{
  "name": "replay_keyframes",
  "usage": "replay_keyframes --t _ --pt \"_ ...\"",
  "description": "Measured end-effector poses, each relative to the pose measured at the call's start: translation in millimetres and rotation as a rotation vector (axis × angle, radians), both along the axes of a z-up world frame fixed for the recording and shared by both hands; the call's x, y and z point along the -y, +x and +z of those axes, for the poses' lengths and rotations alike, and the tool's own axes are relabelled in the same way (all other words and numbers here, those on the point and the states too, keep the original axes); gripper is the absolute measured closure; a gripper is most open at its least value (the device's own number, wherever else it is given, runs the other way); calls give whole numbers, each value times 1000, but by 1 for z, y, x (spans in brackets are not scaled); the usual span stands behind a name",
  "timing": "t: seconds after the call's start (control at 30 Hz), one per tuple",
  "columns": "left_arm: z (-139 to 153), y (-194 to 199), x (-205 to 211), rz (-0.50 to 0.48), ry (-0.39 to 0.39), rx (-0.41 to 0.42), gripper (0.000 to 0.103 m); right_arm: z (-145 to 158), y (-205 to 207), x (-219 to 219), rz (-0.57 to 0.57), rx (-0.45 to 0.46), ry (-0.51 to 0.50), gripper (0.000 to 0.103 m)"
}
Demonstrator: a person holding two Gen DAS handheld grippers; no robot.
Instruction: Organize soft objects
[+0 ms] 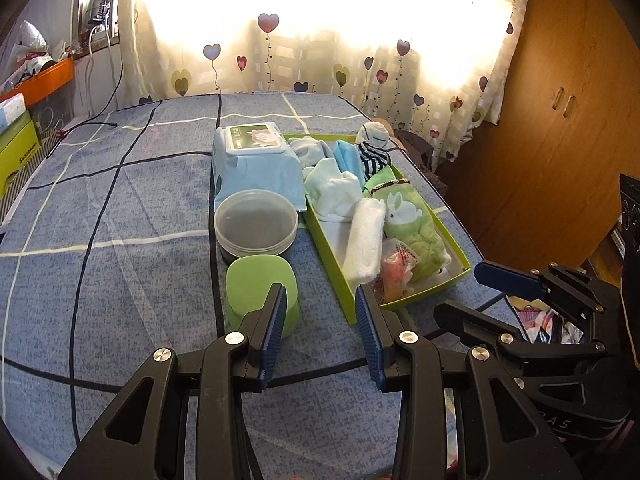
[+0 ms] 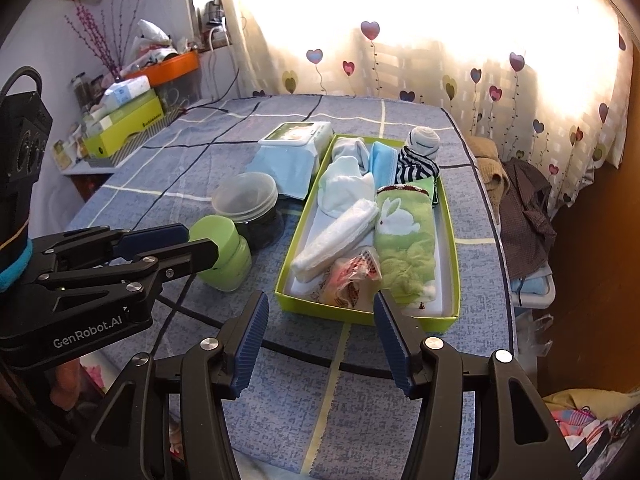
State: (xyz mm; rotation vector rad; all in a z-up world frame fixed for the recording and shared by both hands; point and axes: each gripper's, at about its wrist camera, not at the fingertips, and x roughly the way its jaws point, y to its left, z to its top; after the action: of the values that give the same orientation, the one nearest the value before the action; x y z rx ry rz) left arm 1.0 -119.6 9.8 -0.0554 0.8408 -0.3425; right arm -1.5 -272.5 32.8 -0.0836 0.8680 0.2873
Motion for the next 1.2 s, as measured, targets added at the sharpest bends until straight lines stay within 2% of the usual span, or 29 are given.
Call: replay_keyframes --t 1.2 --pt "-6 9 5 4 44 -3 66 -3 5 0 2 -14 3 47"
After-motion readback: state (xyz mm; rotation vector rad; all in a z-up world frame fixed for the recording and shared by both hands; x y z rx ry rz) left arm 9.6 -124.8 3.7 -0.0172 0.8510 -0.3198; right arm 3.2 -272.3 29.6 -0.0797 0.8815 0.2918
